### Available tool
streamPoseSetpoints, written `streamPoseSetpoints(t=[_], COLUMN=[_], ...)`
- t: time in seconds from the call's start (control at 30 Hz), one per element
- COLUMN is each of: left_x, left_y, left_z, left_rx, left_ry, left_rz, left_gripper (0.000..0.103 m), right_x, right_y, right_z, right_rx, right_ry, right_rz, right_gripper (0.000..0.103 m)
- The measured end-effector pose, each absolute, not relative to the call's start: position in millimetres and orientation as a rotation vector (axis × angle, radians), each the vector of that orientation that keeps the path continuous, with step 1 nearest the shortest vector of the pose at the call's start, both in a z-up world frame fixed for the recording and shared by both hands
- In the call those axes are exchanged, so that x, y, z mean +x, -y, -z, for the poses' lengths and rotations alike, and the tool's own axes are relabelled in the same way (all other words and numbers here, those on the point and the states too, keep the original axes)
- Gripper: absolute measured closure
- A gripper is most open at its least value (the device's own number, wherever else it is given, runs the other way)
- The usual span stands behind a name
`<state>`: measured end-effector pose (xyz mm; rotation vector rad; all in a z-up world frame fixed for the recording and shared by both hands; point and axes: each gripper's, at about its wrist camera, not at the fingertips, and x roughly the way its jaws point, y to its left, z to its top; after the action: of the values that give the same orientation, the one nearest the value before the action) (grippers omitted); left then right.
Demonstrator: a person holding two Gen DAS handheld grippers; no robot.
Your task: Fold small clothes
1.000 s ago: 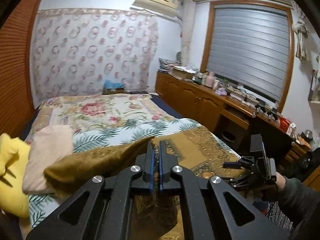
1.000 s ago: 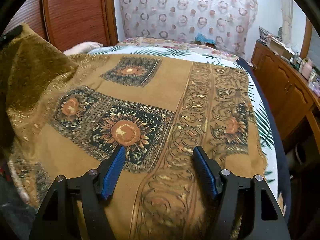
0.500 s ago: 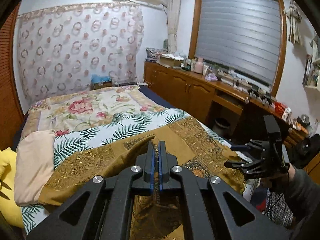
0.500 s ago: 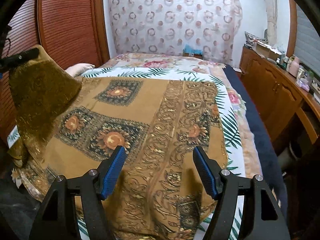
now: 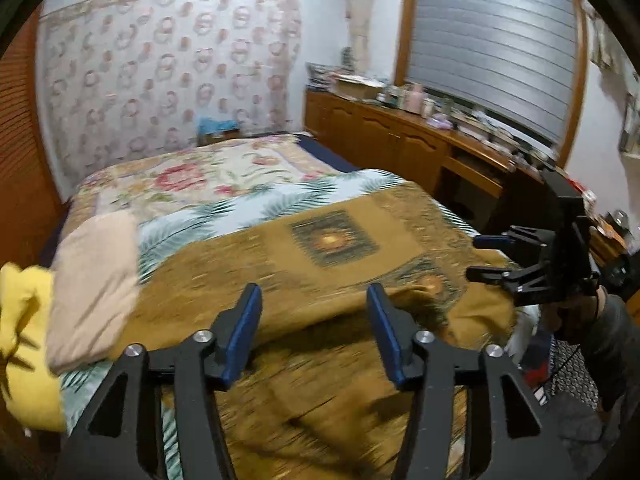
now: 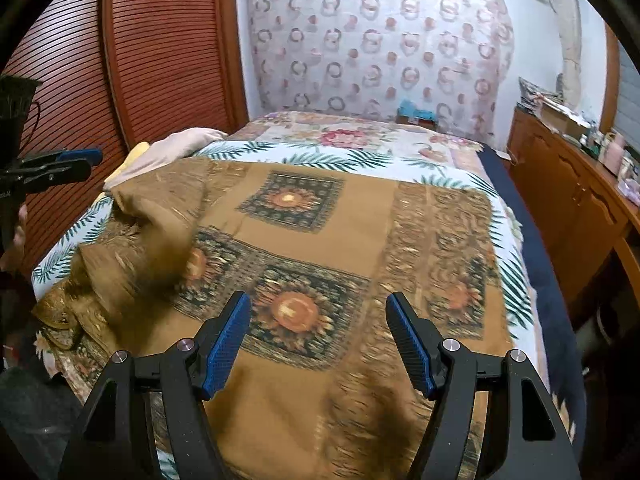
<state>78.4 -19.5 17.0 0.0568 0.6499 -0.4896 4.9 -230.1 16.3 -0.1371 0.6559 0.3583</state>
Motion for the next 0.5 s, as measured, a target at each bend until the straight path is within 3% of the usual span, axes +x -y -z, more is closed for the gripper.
streamPoseSetpoints(t=[0.2,0.5], left_x=[75.7,108.3], left_y=[-42.1,-69.7], left_z=[8.4,54.3], left_rx=[0.042,0.036], left_ry=[-0.673,-0.772], left_rz=[0.295,0.207], left_gripper=[0.040,0.040], right_x=[11.3,28.6], right_y=[197.8,169.1], right_z=[-19.6,-9.0], right_rx=[-0.142,-0.155], right_ry=[-0.643,-0.679], right_rz=[-0.442,-0.545], right_gripper=[0.031,0.031])
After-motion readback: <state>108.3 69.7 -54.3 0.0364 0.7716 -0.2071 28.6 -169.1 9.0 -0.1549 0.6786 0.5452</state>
